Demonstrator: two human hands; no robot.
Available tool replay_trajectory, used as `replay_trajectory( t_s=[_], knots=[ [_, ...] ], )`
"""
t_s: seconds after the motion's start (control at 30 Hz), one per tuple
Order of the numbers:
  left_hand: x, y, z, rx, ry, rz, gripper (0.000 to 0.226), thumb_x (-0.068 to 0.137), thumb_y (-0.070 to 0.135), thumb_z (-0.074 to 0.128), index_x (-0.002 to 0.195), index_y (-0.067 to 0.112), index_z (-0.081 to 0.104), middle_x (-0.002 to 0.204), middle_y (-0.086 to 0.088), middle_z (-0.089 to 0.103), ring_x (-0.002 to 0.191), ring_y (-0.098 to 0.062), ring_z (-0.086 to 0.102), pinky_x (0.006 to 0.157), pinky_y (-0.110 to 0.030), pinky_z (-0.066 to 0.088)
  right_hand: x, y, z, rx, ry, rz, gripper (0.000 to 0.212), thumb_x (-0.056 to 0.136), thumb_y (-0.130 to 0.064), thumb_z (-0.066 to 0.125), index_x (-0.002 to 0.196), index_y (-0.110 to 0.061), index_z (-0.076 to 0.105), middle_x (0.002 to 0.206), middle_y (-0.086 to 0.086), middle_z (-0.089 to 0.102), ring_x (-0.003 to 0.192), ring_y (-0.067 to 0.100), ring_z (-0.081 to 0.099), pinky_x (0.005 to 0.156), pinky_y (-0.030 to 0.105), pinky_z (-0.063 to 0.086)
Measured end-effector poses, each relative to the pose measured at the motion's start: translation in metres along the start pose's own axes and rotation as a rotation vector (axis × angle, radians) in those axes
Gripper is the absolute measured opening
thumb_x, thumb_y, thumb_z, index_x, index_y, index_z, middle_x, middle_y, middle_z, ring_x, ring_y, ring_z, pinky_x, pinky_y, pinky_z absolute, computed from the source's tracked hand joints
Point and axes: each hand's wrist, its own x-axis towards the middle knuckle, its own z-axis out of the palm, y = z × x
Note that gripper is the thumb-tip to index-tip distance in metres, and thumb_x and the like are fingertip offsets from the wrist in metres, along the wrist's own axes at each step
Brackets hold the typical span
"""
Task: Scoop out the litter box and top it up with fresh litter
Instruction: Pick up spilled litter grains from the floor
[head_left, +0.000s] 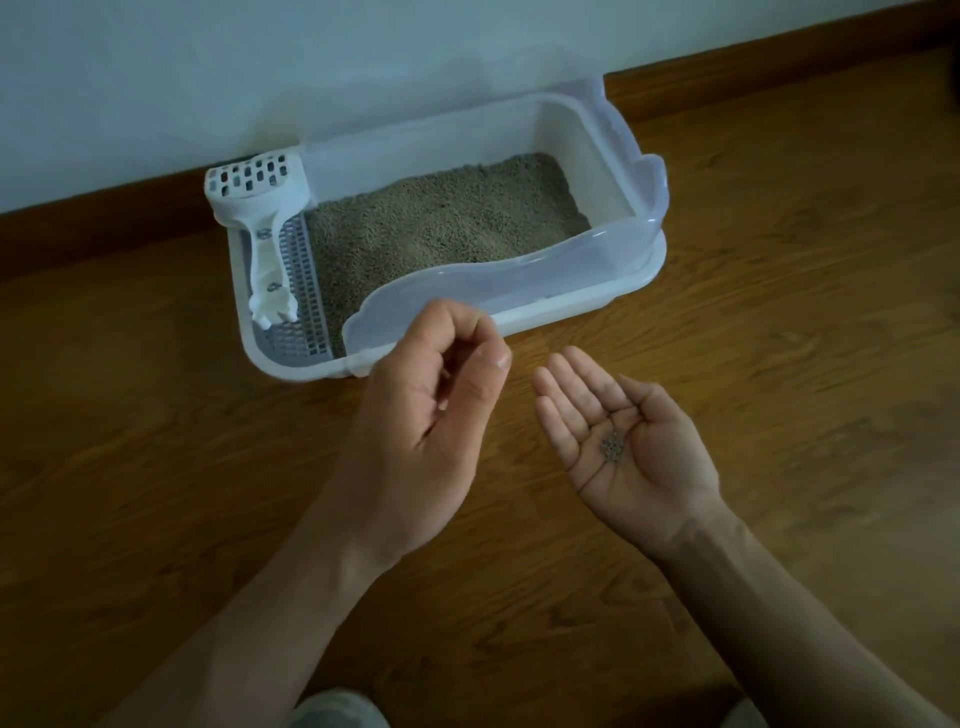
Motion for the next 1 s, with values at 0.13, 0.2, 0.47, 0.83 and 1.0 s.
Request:
replay_trajectory(
  t_s=[0.13, 0.2, 0.47, 0.83, 1.0],
  knots=[
    [0.006, 0.020, 0.021, 0.423, -0.076, 0.283, 0.015, 0.099, 0.023, 0.056, 0.087, 0.015, 0.059, 0.082, 0.015, 0.053, 0.077, -0.008, 0.052, 0.068, -0.025, 0.042, -0.001, 0.007, 0.004, -0.029, -0.035, 0.057, 0.050, 0.102, -0.029, 0.025, 0.125, 0.001, 0.058, 0.116, 0.022, 0.066, 0.109, 0.030, 0.066, 0.095, 0.040, 0.054],
    [0.005, 0.019, 0.035, 0.616, -0.078, 0.390, 0.018, 0.094, 0.028, 0.064, 0.086, 0.012, 0.065, 0.089, 0.001, 0.056, 0.086, -0.019, 0.052, 0.075, -0.039, 0.045, -0.001, 0.009, 0.002, -0.003, -0.086, 0.112, 0.053, 0.104, -0.032, 0.017, 0.121, 0.001, 0.055, 0.110, 0.021, 0.066, 0.104, 0.029, 0.067, 0.089, 0.038, 0.056],
    [0.005, 0.005, 0.024, 0.691, 0.062, 0.432, 0.011, 0.088, 0.022, 0.073, 0.096, 0.015, 0.076, 0.087, -0.002, 0.056, 0.087, -0.022, 0.052, 0.077, -0.044, 0.045, -0.005, 0.000, -0.007, 0.019, -0.109, -0.001, 0.047, 0.094, -0.023, 0.036, 0.121, 0.003, 0.065, 0.121, 0.022, 0.066, 0.110, 0.031, 0.067, 0.091, 0.041, 0.056],
    [-0.030, -0.041, -0.054, 0.545, 0.193, -0.114, 0.010, 0.091, 0.022, 0.063, 0.094, 0.016, 0.071, 0.083, 0.007, 0.061, 0.077, -0.010, 0.057, 0.062, -0.018, 0.047, -0.007, 0.004, -0.007, 0.061, -0.063, -0.038, 0.048, 0.096, -0.025, 0.035, 0.101, -0.001, 0.076, 0.105, 0.014, 0.074, 0.098, 0.026, 0.072, 0.075, 0.038, 0.061],
    [-0.059, -0.085, -0.049, 0.768, 0.044, -0.212, 0.004, 0.085, 0.020, 0.073, 0.088, 0.023, 0.072, 0.083, 0.012, 0.055, 0.082, -0.007, 0.051, 0.067, -0.023, 0.043, -0.006, 0.022, -0.004, 0.020, -0.057, 0.026, 0.046, 0.093, -0.025, 0.038, 0.105, -0.001, 0.075, 0.108, 0.016, 0.073, 0.100, 0.027, 0.072, 0.074, 0.040, 0.061]
  ],
)
